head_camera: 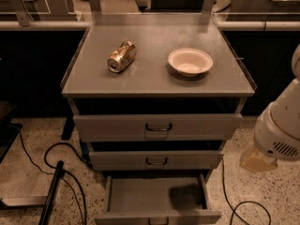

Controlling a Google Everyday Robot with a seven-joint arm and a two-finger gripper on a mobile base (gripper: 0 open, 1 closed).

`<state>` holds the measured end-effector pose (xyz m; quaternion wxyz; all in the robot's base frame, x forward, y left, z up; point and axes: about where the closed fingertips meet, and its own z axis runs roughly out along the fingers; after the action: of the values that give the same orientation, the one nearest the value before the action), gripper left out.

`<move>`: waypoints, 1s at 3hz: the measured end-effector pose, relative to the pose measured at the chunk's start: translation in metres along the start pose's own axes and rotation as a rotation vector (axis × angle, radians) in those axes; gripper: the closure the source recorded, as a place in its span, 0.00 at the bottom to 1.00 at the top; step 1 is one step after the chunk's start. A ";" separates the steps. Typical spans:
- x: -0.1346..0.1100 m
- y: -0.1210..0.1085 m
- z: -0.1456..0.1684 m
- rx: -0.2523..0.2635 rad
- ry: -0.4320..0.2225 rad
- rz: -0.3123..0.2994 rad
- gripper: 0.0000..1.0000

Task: Close bottom drawer

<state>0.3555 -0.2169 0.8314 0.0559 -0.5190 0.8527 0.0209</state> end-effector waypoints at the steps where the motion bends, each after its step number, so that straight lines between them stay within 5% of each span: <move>1: -0.001 0.000 -0.001 0.002 -0.002 0.000 1.00; 2: 0.008 0.012 0.029 -0.056 -0.006 0.061 1.00; 3: 0.024 0.032 0.094 -0.121 0.022 0.147 1.00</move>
Offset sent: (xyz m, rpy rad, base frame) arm -0.0371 0.0049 -0.0905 0.1055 0.1637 -0.1618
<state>0.3227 -0.2142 0.7347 0.0133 -0.4575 0.8863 0.0708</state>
